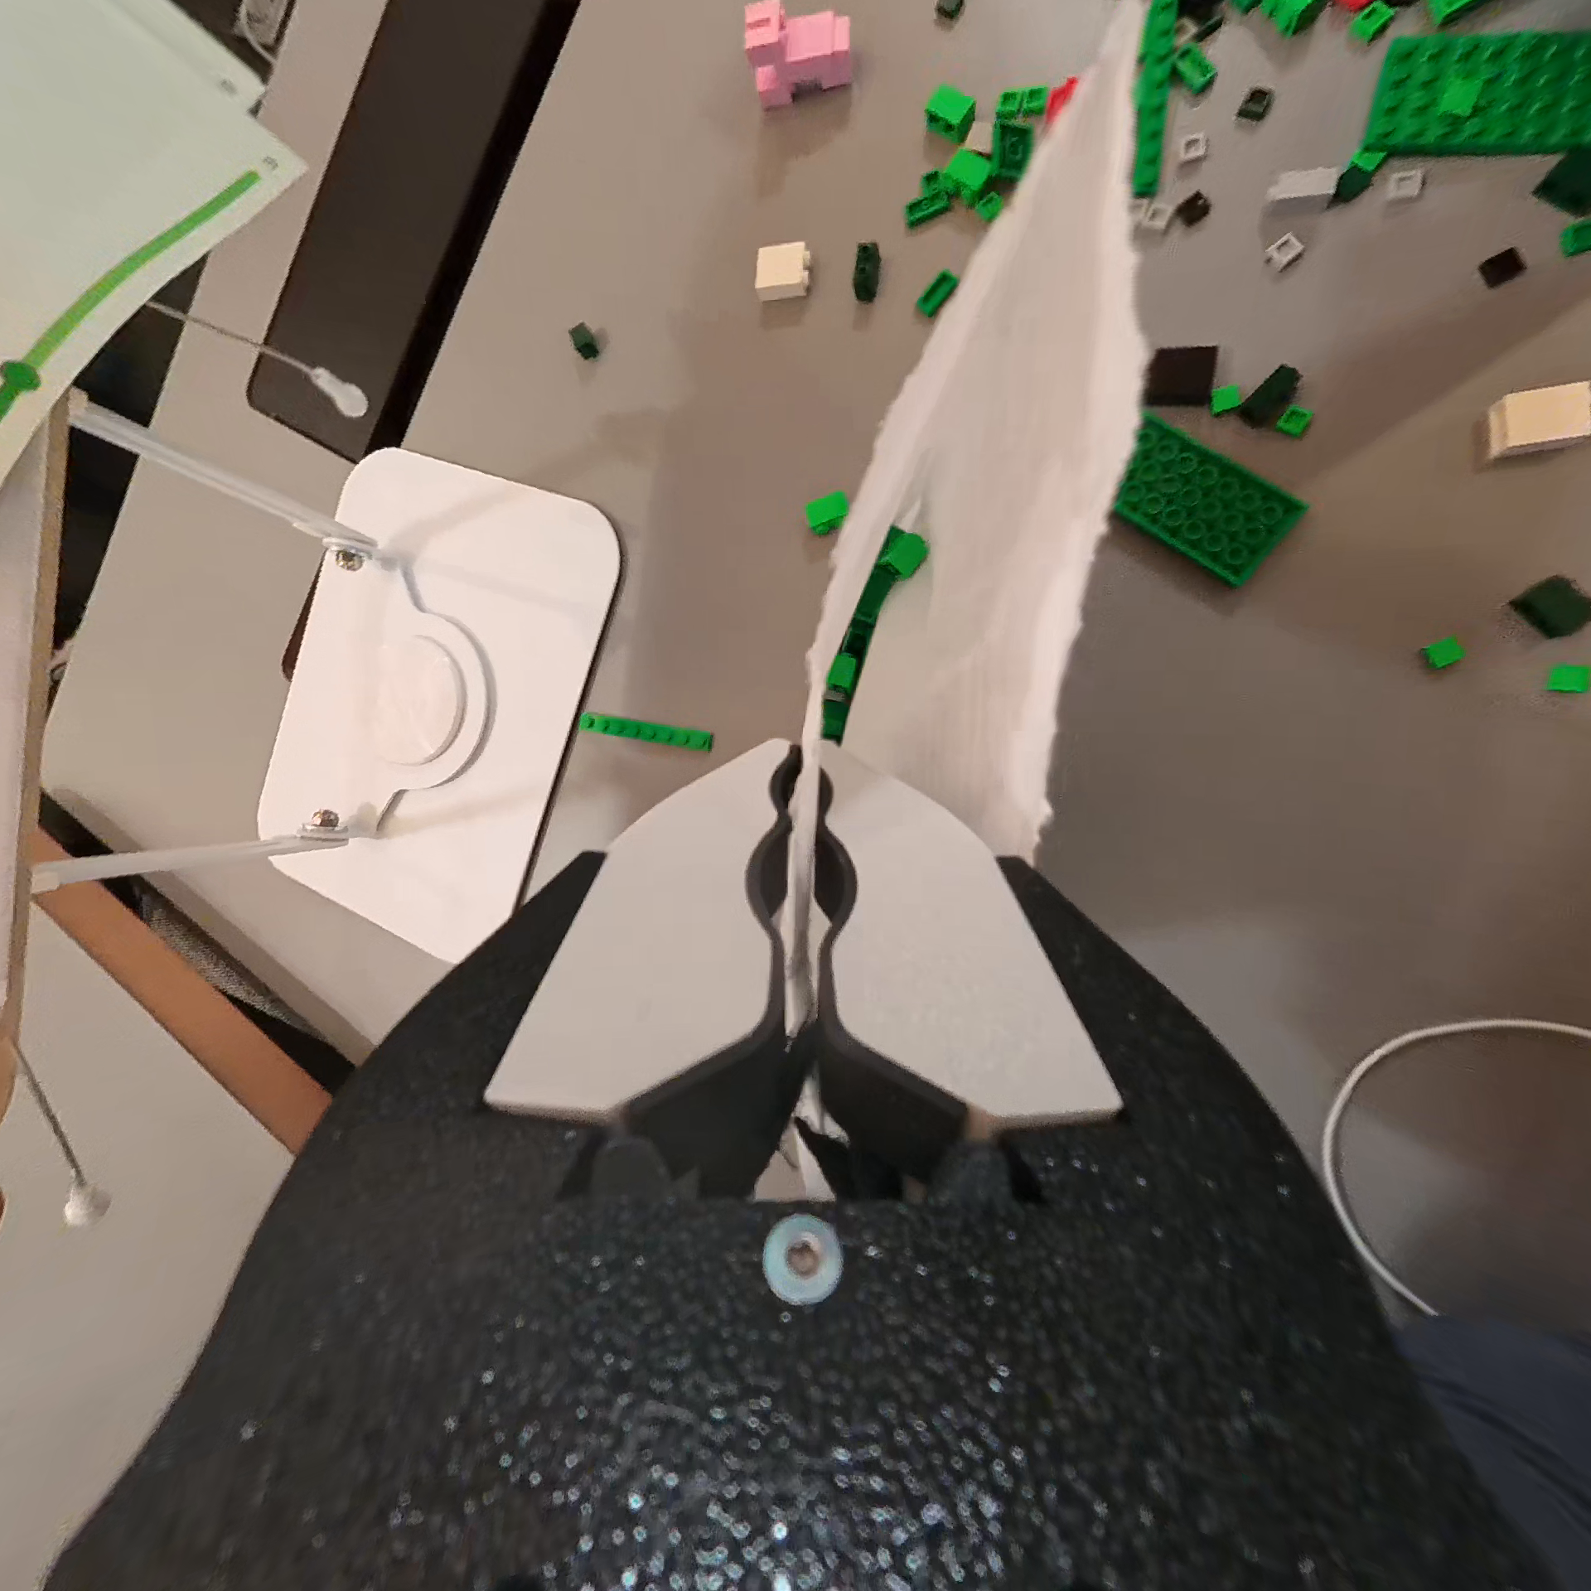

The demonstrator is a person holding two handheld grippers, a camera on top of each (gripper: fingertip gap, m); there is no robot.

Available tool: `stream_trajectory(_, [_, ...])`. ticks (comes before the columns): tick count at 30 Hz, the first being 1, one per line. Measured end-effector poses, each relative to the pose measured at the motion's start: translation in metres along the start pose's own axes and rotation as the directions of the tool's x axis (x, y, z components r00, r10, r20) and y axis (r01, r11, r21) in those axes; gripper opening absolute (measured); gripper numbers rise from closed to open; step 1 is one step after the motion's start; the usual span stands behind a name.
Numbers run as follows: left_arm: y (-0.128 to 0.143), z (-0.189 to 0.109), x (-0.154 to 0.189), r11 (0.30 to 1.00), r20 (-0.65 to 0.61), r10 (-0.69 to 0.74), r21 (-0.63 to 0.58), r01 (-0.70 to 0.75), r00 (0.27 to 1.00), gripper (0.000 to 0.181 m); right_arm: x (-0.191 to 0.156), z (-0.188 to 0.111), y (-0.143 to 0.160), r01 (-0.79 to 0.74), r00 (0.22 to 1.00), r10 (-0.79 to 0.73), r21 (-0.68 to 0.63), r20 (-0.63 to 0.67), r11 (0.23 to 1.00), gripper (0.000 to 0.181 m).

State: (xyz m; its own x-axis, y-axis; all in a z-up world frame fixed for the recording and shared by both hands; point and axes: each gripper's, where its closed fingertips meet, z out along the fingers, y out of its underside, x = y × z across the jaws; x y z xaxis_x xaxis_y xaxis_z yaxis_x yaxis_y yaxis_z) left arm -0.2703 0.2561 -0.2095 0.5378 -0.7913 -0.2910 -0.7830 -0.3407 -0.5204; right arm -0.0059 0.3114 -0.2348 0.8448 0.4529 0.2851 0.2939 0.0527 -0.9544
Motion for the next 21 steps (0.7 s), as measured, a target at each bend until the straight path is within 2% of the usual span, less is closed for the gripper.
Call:
stream_trajectory(6, [0.009,-0.002,-0.006,1.000,0.010,-0.022,-0.008,0.022,1.000,0.000,0.000,-0.004,-0.011,0.032,0.999,-0.032,0.033,-0.015,0.999,0.018])
stream_trajectory(11, [0.013,0.002,0.005,0.997,-0.084,-0.070,-0.031,0.067,0.994,0.000,-0.002,-0.005,-0.014,-0.008,1.000,0.007,0.049,0.005,0.999,0.016])
stream_trajectory(21, [0.014,0.004,-0.011,0.998,0.013,-0.062,-0.032,0.062,0.998,0.000,-0.004,-0.006,-0.015,0.030,1.000,-0.030,0.038,0.004,0.999,0.006])
